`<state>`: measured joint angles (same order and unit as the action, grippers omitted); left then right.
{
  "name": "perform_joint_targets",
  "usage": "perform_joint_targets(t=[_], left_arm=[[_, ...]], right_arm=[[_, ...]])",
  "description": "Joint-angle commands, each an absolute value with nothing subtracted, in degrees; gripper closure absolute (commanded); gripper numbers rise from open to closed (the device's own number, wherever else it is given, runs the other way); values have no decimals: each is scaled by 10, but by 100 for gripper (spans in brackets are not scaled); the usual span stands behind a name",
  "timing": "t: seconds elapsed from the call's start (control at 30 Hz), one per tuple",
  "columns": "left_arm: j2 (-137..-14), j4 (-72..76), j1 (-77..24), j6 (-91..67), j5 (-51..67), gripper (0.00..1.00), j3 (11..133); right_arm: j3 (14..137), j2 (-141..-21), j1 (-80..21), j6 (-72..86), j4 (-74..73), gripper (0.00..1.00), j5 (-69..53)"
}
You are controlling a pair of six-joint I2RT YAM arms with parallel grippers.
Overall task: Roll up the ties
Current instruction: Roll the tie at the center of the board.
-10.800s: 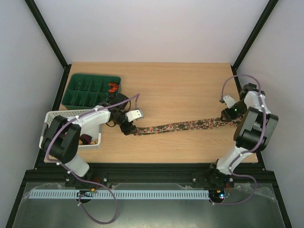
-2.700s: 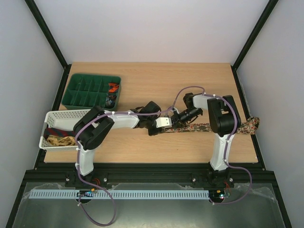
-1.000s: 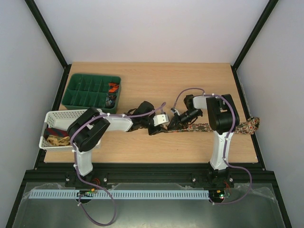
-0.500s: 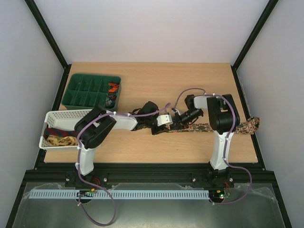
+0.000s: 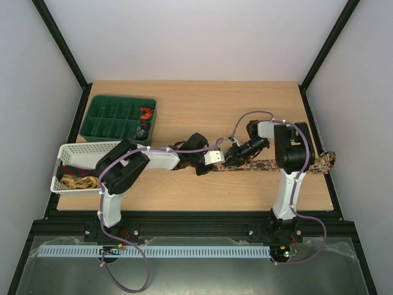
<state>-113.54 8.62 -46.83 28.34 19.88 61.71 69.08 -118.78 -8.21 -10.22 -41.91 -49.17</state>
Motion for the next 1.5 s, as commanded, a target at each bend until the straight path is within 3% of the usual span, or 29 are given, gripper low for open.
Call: perform_joint_targets(t=[0.0, 0.13, 0.43, 0.53, 0.63, 0.77, 1.13, 1.47], left_arm=[[-1151, -11, -465, 286, 139, 67, 601], [-1160, -16, -465, 272, 140, 67, 613], [-1162, -20, -466, 256, 146, 66, 615], [-1161, -19, -466, 254, 148, 66, 615], [-1162, -19, -466, 251, 147, 66, 617], [-1164, -18, -464, 240, 149, 65, 625], [-1090, 139, -440, 233, 234, 29, 543], [-1156, 177, -443, 237, 274, 24, 596]], right_arm=[[696, -1149, -70, -126, -480, 71, -500], [680, -1137, -87, -93, -457, 60, -556], [664, -1158, -124, -51, -395, 65, -533], [670, -1165, -124, -40, -379, 72, -509], [680, -1172, -124, -39, -379, 90, -498], [693, -1177, -122, -56, -394, 99, -475], [686, -1191, -106, -82, -414, 99, -427], [698, -1197, -98, -90, -421, 99, -418]])
